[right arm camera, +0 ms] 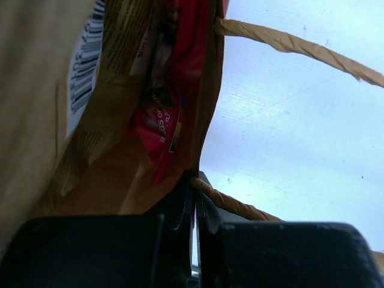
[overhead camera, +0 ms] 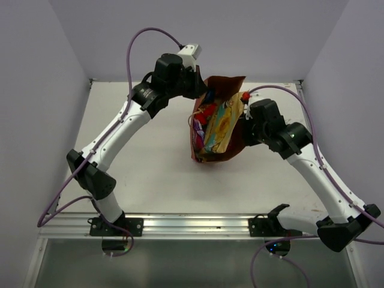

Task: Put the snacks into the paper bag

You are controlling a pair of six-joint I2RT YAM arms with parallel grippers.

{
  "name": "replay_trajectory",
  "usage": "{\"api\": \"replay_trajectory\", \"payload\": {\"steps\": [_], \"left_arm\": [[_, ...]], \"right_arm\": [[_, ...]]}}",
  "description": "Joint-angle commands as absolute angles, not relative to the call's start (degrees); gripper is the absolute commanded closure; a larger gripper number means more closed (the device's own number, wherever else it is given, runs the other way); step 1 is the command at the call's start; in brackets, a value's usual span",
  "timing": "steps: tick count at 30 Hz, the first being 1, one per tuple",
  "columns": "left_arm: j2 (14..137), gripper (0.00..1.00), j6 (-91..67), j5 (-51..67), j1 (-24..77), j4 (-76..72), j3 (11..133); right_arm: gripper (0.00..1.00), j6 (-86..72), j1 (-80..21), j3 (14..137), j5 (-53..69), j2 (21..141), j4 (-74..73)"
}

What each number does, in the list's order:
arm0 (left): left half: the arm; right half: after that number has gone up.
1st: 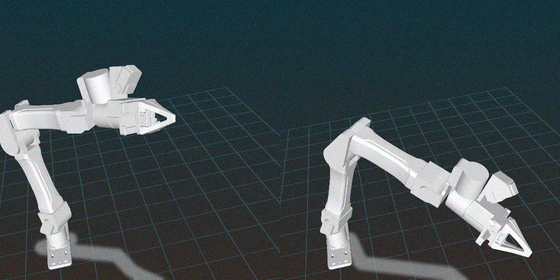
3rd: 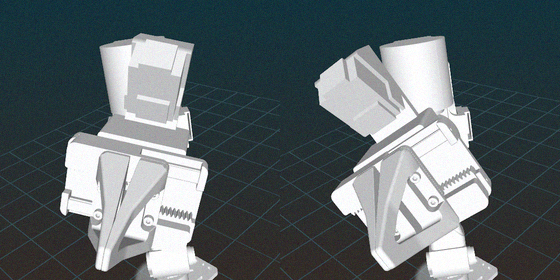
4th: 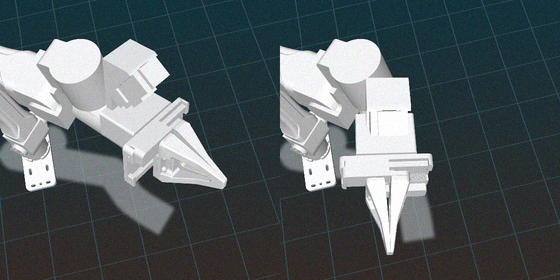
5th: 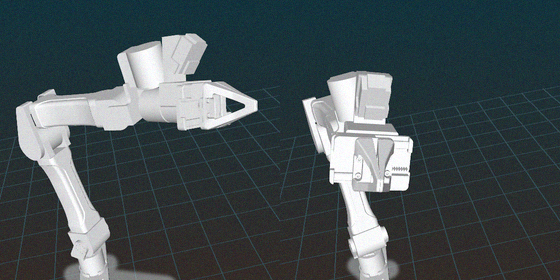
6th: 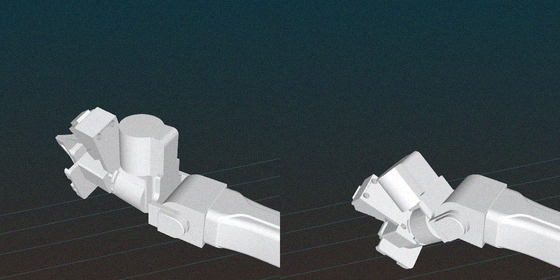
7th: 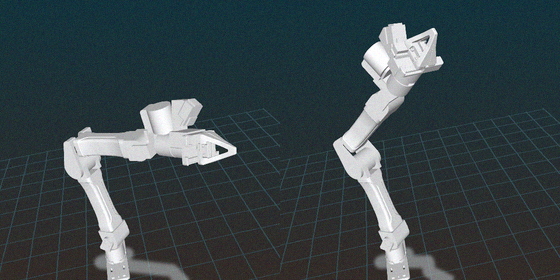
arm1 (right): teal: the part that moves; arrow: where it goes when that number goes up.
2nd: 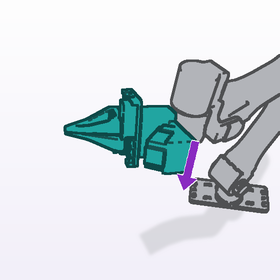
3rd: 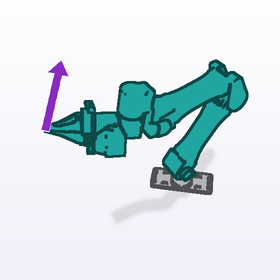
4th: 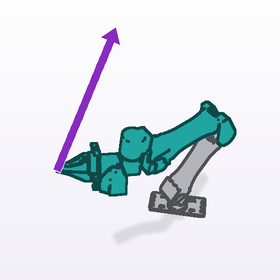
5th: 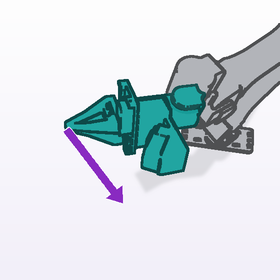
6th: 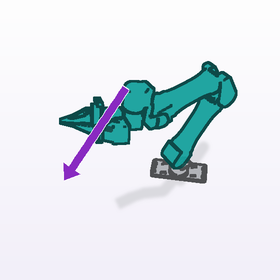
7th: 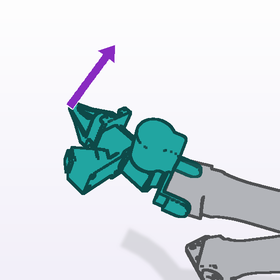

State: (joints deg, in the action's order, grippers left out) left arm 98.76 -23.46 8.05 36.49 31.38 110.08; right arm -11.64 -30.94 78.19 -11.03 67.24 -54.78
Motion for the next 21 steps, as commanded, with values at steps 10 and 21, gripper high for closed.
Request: {"api": "replay_trajectory", "payload": {"steps": [10, 21], "left_arm": [[97.9, 1.00, -23.5, 9.8, 33.1, 30.8, 111.7], [101.3, 1.00, -23.3, 9.9, 31.4, 33.8, 111.7]], "right_arm": [[1.00, -14.2, -32.0, 85.2, -14.1, 66.0, -55.5], [1.00, -14.9, -32.0, 83.7, -12.7, 70.9, -53.6]]}}
